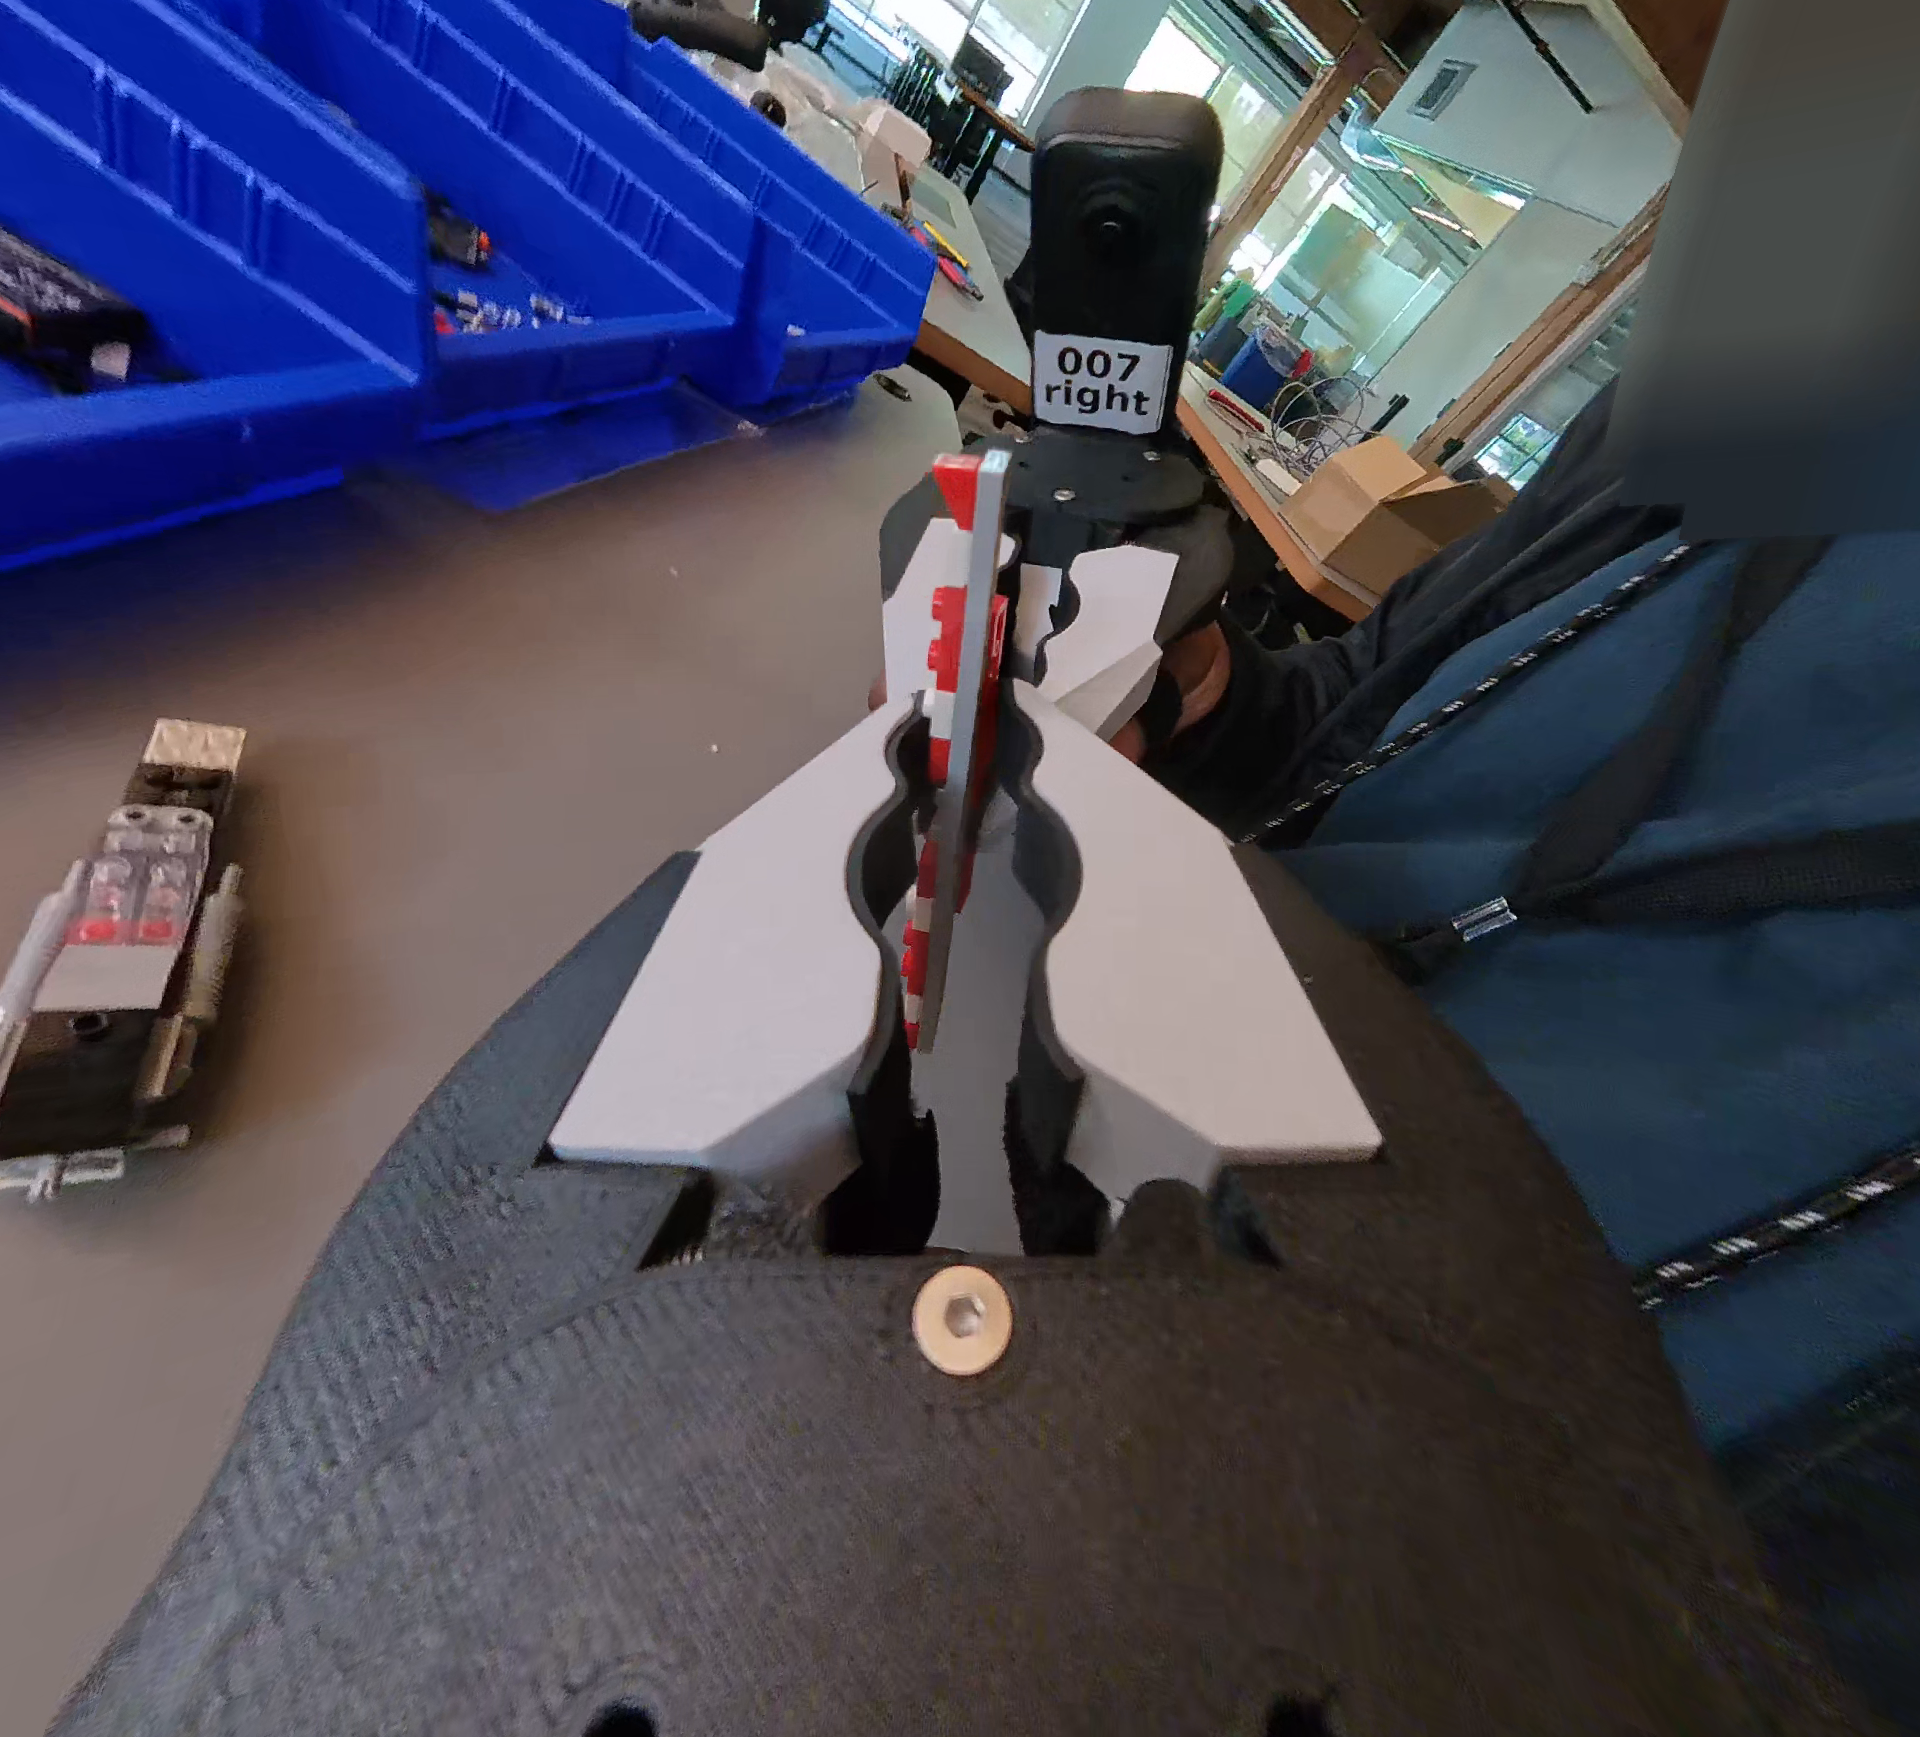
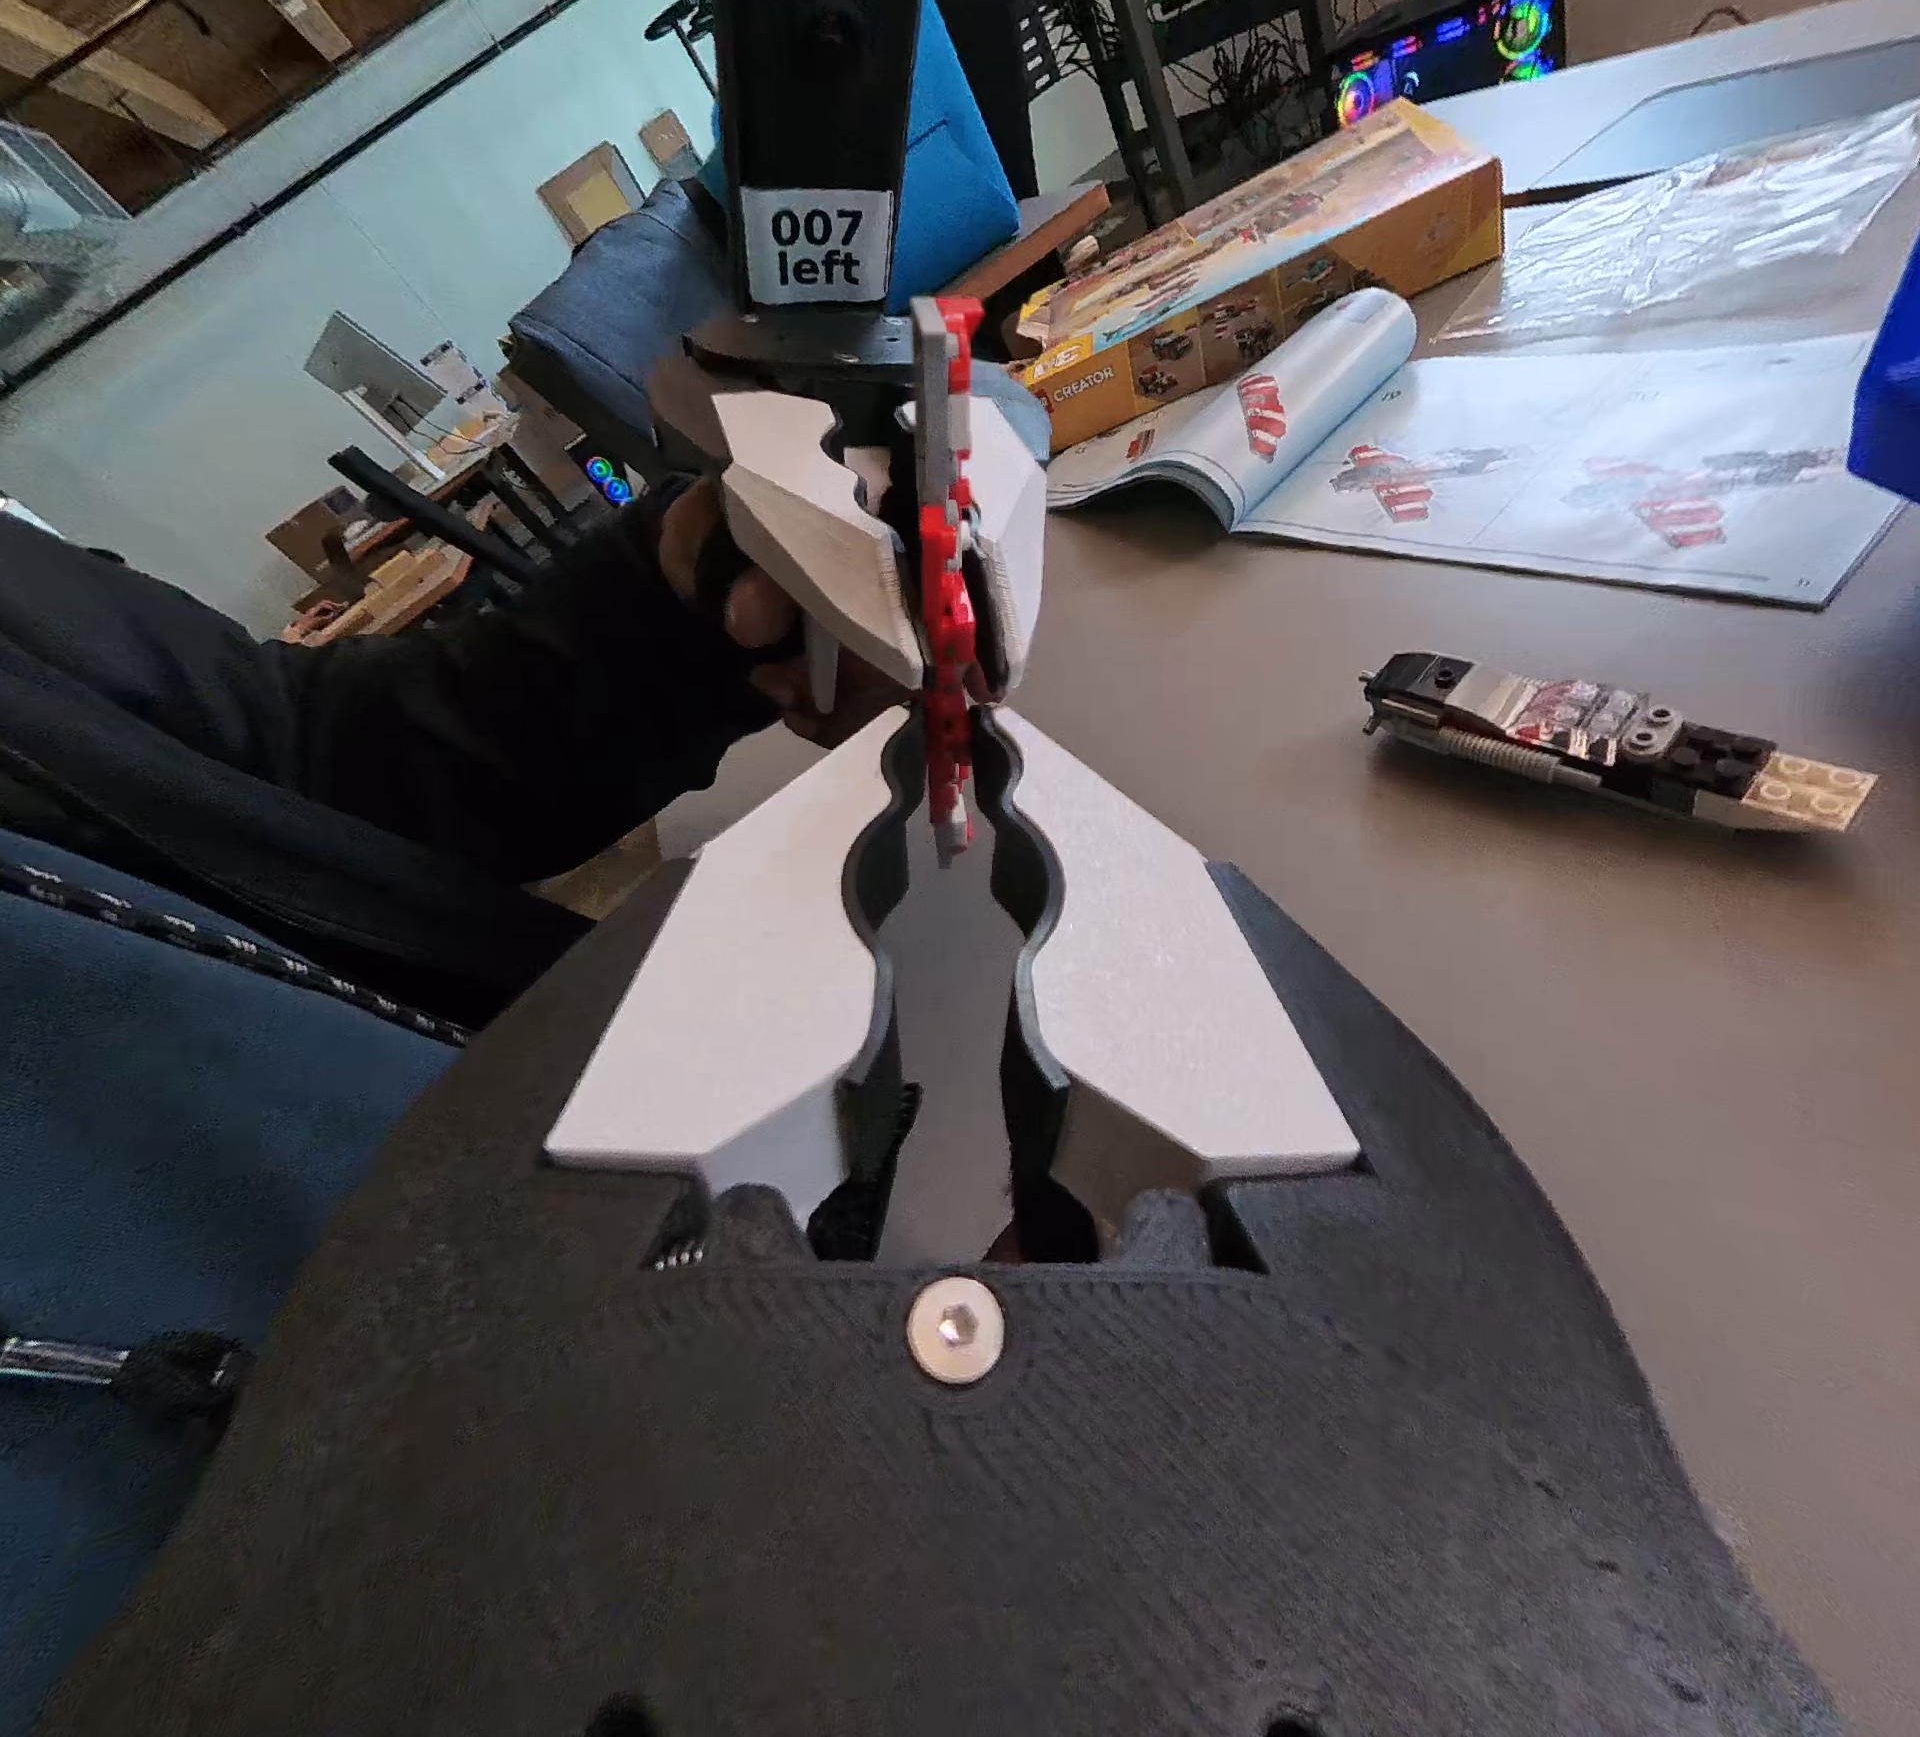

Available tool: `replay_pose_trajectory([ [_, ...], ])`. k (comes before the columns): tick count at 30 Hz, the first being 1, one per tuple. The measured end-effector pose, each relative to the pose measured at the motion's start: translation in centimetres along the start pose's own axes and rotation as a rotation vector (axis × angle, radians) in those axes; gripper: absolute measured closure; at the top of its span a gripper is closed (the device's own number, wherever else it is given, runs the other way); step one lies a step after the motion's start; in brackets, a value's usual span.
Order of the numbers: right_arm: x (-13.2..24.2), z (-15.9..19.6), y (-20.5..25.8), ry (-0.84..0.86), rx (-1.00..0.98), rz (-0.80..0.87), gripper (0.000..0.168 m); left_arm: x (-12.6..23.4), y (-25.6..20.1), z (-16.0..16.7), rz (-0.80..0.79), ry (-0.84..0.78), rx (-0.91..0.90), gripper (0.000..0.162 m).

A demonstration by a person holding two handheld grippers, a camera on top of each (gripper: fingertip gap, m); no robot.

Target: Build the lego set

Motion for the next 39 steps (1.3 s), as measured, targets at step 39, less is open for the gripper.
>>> replay_pose_trajectory([
  [39, -0.1, -1.3, 5.2, -0.206, 0.395, -0.015, 0.162, 2.2, -2.8, -1.4, 0.249, -0.499, -0.211, 0.155],
])
Point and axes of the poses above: each gripper's, where its closed fingertips meet, x back along the fingers, z out of its underside, y = z × x across the jaws, the point moved 7 cm from there along x, back along the fingers, and after that the axes turned 11 degrees about -x, right-handed, at the moved point
